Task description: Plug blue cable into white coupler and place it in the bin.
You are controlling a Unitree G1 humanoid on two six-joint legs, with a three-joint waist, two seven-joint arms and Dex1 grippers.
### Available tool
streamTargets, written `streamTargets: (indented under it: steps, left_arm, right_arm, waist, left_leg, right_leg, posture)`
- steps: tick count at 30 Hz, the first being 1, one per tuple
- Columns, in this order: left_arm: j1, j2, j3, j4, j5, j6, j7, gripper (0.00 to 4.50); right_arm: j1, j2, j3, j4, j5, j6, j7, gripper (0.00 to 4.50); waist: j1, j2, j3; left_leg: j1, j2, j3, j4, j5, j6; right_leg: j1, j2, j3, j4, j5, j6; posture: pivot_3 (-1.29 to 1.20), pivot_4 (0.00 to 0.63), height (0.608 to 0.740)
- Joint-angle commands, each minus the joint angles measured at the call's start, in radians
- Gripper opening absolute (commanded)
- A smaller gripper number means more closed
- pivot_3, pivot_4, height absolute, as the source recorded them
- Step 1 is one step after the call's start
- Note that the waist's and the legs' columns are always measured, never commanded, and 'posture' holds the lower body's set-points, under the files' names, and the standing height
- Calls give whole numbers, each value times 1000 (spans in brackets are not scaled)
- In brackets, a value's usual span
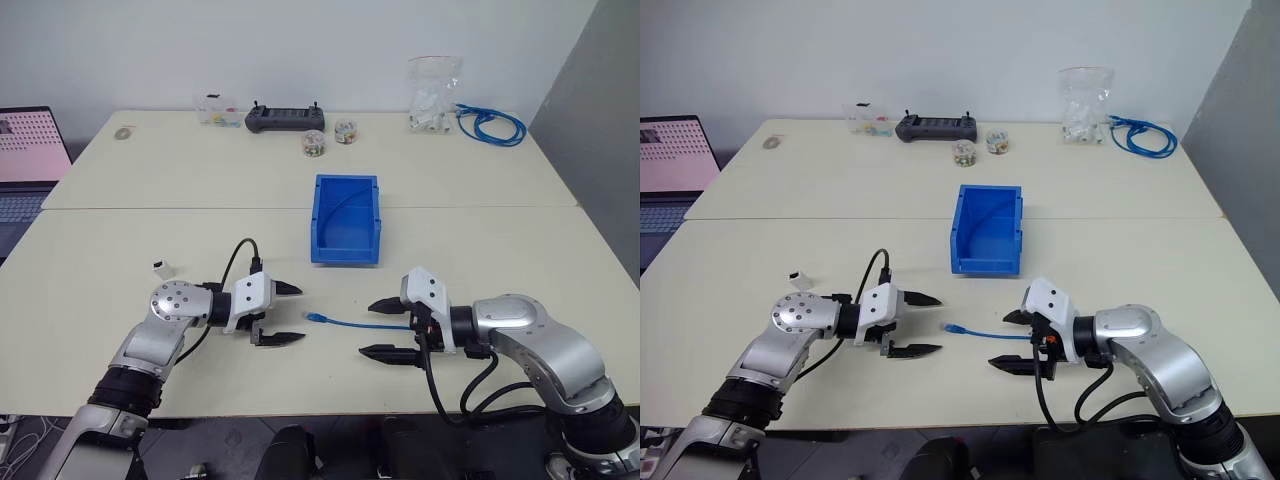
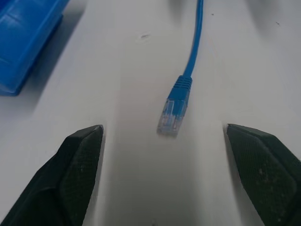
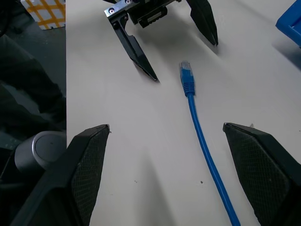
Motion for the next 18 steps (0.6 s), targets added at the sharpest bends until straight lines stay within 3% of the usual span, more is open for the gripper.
streamTargets:
  steps: [1, 5, 14, 16, 18]
  left_arm:
    - [-12, -16, -13, 0, -4, -17, -23, 3354]
    - [-2, -25, -23, 7, 6, -17, -41, 2637]
    - [1, -13, -59, 27, 44, -26, -64, 577]
    - [1, -13, -62, 28, 46, -28, -62, 246]
    - [2, -16, -65, 22, 47, -26, -59, 235]
  right_arm:
    - [5, -18, -42, -42, 39, 4, -25, 4166]
    - [16, -37, -51, -48, 61, 1, -40, 4166]
    - [37, -68, -58, -69, 106, -14, -47, 4166]
    - [48, -78, -57, -81, 115, -31, -41, 4166]
    - [65, -89, -55, -98, 124, -45, -39, 4166]
  waist:
    - [0, 0, 0]
    - [1, 0, 0]
    - [1, 0, 0]
    - [2, 0, 0]
    - [2, 0, 0]
  left_leg:
    - [0, 0, 0, 0, 0, 0]
    - [0, 0, 0, 0, 0, 0]
    - [1, 0, 0, 0, 0, 0]
    - [1, 0, 0, 0, 0, 0]
    - [1, 0, 0, 0, 0, 0]
  right_leg:
    - [0, 0, 0, 0, 0, 0]
    - [0, 0, 0, 0, 0, 0]
    - [1, 0, 0, 0, 0, 1]
    - [2, 0, 0, 0, -2, 4]
    - [2, 0, 0, 0, -2, 5]
  posture:
    - [0, 150, 740]
    - [0, 150, 740]
    - [0, 150, 740]
    - [0, 150, 740]
    - [0, 150, 740]
